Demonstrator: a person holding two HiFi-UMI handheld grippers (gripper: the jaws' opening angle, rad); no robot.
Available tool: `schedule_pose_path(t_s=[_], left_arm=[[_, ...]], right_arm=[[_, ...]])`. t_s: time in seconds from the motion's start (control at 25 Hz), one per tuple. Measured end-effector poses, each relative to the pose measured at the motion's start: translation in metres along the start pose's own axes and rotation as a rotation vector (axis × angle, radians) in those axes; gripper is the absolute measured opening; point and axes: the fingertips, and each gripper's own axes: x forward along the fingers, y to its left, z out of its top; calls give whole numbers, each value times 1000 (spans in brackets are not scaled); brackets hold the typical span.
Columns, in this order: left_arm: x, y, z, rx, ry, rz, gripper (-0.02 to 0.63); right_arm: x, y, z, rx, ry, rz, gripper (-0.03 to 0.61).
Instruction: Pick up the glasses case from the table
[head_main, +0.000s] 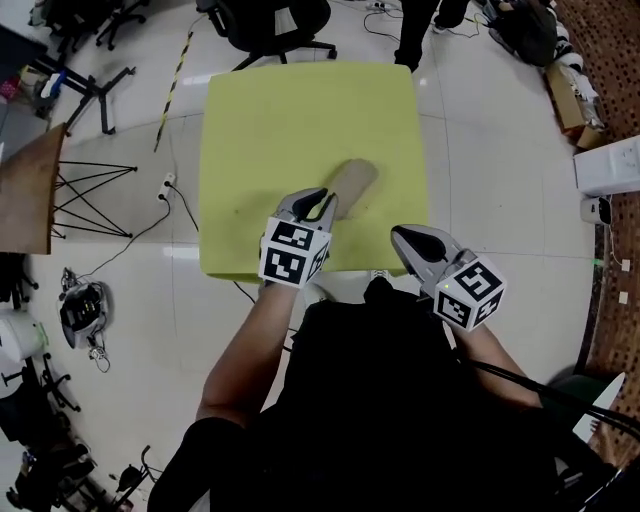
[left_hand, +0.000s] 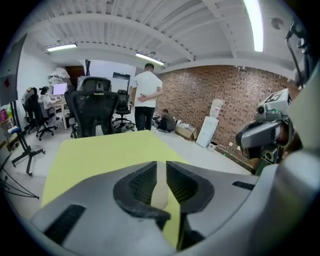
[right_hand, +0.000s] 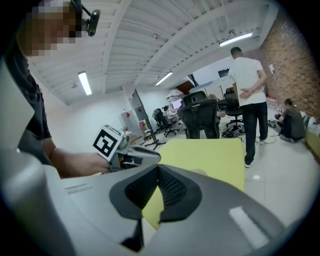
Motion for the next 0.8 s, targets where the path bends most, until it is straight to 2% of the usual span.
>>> schedule_pose_path(t_s=[0.12,0.2,0.24,0.32,0.44,0.56,0.8], left_arm=[[44,-3,-7,46,120,-36,135],[67,1,-18,90,195,-22,160],[77,3,-25,102,236,-13,196],[98,5,-38,102,296,6,273],[119,11,-49,93,347,31,338],[135,9,-65,101,407,24,351],[148,14,-82,143,437,40,365]], right_arm=[[3,-29,6,33,-5,-1,3],[4,-45,7,54,-3,0,3],[3,-52,7,65,-2,1,3],[1,-64,5,79,0,10,3],[2,-74,3,87,9,29,3],[0,-81,2,95,16,37,3],[8,-78,4,91,7,55,3]])
